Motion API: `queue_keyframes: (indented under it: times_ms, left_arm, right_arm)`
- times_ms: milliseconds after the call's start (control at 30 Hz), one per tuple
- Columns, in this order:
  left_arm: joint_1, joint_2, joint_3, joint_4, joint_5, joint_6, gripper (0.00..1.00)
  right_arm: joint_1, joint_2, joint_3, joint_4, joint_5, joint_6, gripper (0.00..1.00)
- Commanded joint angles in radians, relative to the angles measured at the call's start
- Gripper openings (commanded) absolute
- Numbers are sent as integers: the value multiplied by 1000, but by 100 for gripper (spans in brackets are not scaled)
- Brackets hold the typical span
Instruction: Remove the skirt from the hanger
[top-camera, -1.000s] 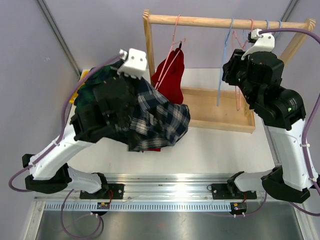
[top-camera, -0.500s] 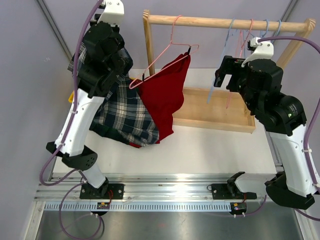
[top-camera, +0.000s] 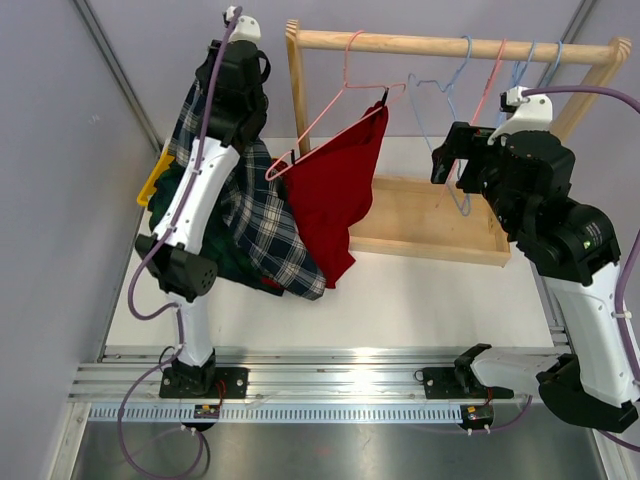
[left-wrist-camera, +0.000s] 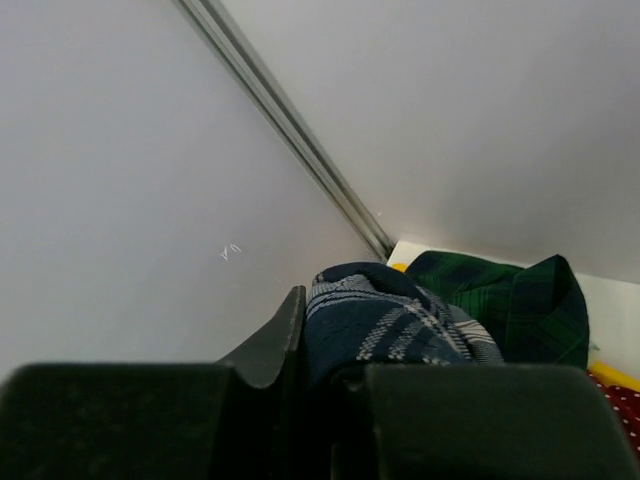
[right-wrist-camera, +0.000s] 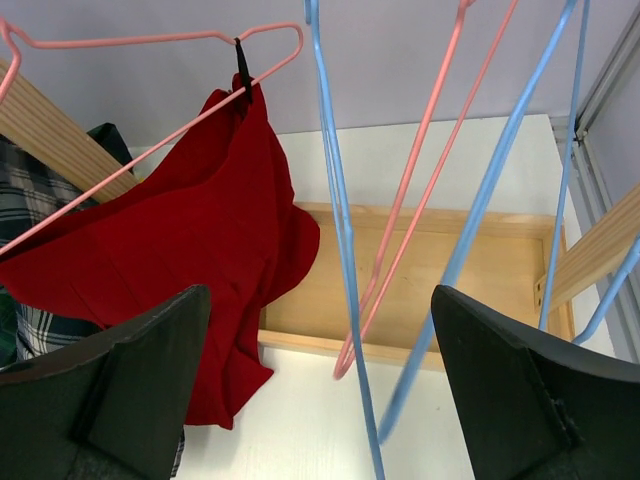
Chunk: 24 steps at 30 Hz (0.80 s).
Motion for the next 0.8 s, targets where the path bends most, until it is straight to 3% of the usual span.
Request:
queue_keyframes:
  times_ms: [0,67,167,200,367,433,567,767]
  left_arm:
    - [31,43,-2,139,-92,34,17]
    - [54,75,5,96,-100,-18,22]
    - [71,102,-1,34,-120,-64,71]
    - [71,107,-24,39,-131,-60,99]
    - [60,95,-45,-7,-183,-118,99]
    - [57,67,-24,-152,-131,-251,99]
    - [55,-46,-77,-372,116,-461,99]
    - [34,-340,-370,-303,466,-574,99]
  right_arm:
    - [-4,-14,-6,51,-28,-1,99]
    - [-4,-17,-9,58,-52,-1,99]
    - [-4,-27,-14,84,-96,-1,99]
    - [-6,-36,-17,98,-115,-1,100]
    - [-4,-19,3,169,-395,-13,98]
    - [-4,27,63,164,-475,-6,97]
    - [-4,146,172,155,-590,23,94]
    - [2,298,290,197,-695,88,92]
